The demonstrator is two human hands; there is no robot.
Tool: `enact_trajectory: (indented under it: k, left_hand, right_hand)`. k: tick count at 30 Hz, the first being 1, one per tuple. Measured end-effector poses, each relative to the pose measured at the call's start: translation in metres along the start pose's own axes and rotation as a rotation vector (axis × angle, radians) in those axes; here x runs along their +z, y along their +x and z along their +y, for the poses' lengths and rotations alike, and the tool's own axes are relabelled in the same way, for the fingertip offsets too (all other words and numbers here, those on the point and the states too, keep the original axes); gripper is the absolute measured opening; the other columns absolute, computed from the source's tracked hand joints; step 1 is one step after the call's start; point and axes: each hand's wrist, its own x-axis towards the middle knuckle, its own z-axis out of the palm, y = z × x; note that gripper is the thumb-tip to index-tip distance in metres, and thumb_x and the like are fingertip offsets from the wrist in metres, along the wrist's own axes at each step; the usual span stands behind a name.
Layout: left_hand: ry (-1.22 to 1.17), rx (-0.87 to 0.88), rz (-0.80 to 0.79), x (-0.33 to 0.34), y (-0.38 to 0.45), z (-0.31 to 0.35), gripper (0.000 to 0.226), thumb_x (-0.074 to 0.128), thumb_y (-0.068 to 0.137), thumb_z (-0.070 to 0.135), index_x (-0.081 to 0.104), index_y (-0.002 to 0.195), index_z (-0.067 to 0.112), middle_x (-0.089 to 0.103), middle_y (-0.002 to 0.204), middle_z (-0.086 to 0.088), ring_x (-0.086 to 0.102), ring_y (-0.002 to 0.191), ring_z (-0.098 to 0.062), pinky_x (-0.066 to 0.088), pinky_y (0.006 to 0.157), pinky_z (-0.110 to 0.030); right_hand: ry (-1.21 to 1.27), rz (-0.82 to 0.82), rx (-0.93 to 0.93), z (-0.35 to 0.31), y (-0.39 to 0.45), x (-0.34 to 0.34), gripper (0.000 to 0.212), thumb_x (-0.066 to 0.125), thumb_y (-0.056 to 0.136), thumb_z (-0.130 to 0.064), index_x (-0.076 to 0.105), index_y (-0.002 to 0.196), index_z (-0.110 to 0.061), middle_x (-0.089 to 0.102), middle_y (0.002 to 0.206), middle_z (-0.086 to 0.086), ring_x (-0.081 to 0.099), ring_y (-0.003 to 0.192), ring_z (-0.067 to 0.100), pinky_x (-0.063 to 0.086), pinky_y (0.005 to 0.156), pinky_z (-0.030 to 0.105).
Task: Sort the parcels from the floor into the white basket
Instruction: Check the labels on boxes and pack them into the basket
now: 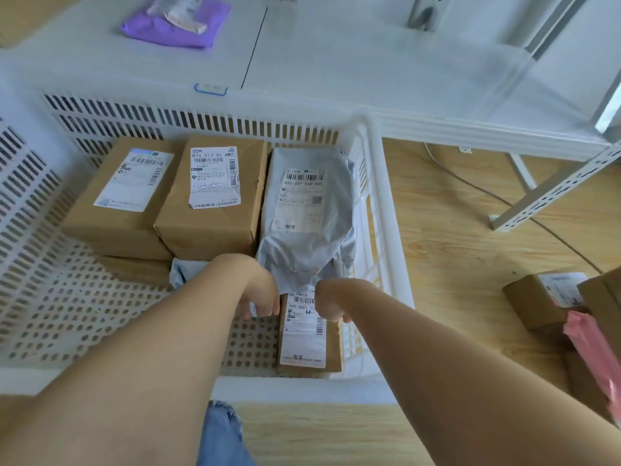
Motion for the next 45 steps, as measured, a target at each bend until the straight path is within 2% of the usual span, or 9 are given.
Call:
enact_trajectory:
  k: [2,4,7,12,17,21,25,37,45]
  left_hand:
    - [-0.007,-0.005,0.113,0.0,-0.015,-0.003,0.035,0.044,0.094,0.017,0.052,0.127,0.007,0.055,0.109,-0.007,0.052,0.084,-0.021,0.045,0.07,-0.026]
    - [0.005,-0.024,0.208,0.002,-0.037,-0.004,0.034,0.042,0.093,0.015,0.053,0.123,0.002,0.056,0.106,-0.01,0.05,0.074,-0.021,0.043,0.065,-0.028]
    - [0.027,-0.032,0.301,0.009,-0.075,0.006,0.034,0.04,0.095,0.014,0.053,0.123,0.001,0.057,0.102,-0.011,0.042,0.055,-0.014,0.035,0.047,-0.019]
    - [-0.005,0.013,0.494,0.019,-0.124,0.033,0.033,0.036,0.097,0.018,0.052,0.123,0.008,0.066,0.1,-0.008,0.05,0.056,-0.015,0.038,0.048,-0.022]
    - [-0.009,0.069,0.683,0.032,-0.153,0.064,0.027,0.042,0.089,0.016,0.063,0.099,0.003,0.06,0.078,-0.011,0.044,0.054,-0.019,0.032,0.046,-0.02]
    - [0.055,0.092,0.846,0.036,-0.161,0.094,0.033,0.049,0.087,0.03,0.059,0.098,0.001,0.063,0.105,-0.019,0.057,0.075,-0.028,0.033,0.06,-0.026]
    - [0.075,0.107,0.918,0.045,-0.164,0.132,0.04,0.051,0.082,0.046,0.061,0.088,0.008,0.054,0.078,-0.004,0.051,0.072,-0.021,0.036,0.065,-0.027]
    - [0.14,0.225,0.977,0.077,-0.122,0.281,0.018,0.054,0.075,0.038,0.063,0.081,0.024,0.064,0.092,0.006,0.06,0.086,-0.02,0.043,0.064,-0.024]
    - [0.009,0.284,0.98,0.083,-0.086,0.369,0.032,0.048,0.082,0.041,0.055,0.112,0.035,0.06,0.095,0.005,0.055,0.084,-0.021,0.038,0.064,-0.025]
  right_hand:
    - [0.012,0.105,0.014,0.001,-0.019,-0.007,0.02,0.041,0.091,0.001,0.043,0.071,-0.003,0.03,0.067,0.006,0.038,0.057,0.022,0.031,0.048,0.023]
    - [0.039,0.229,-0.032,0.002,-0.042,-0.014,0.026,0.042,0.088,0.003,0.034,0.063,-0.003,0.034,0.066,0.007,0.037,0.056,0.021,0.029,0.047,0.021]
    - [0.058,0.427,-0.115,0.005,-0.079,-0.022,0.014,0.046,0.087,-0.002,0.058,0.095,0.001,0.058,0.092,0.012,0.059,0.087,0.029,0.047,0.066,0.025]
    - [0.094,0.643,-0.106,0.033,-0.133,-0.024,0.036,0.045,0.088,-0.003,0.054,0.122,-0.008,0.056,0.12,0.015,0.058,0.105,0.029,0.045,0.077,0.028]
    - [0.157,0.667,-0.008,0.08,-0.177,-0.019,0.039,0.041,0.088,-0.007,0.048,0.127,-0.013,0.052,0.124,0.012,0.056,0.106,0.03,0.043,0.075,0.029]
    - [0.198,0.689,0.049,0.116,-0.198,-0.012,0.036,0.042,0.09,-0.016,0.047,0.126,-0.015,0.051,0.125,0.011,0.054,0.106,0.03,0.048,0.085,0.035]
    - [0.194,0.688,0.107,0.16,-0.212,0.0,0.031,0.045,0.092,-0.027,0.05,0.12,-0.016,0.052,0.121,0.01,0.055,0.103,0.028,0.048,0.084,0.034]
    - [0.371,0.642,0.364,0.346,-0.257,0.065,0.032,0.039,0.092,-0.02,0.054,0.119,-0.012,0.058,0.109,0.01,0.056,0.09,0.025,0.049,0.074,0.032]
    - [0.558,0.765,0.552,0.437,-0.246,0.116,0.033,0.041,0.087,-0.016,0.051,0.118,-0.02,0.056,0.114,0.006,0.053,0.098,0.023,0.051,0.082,0.038]
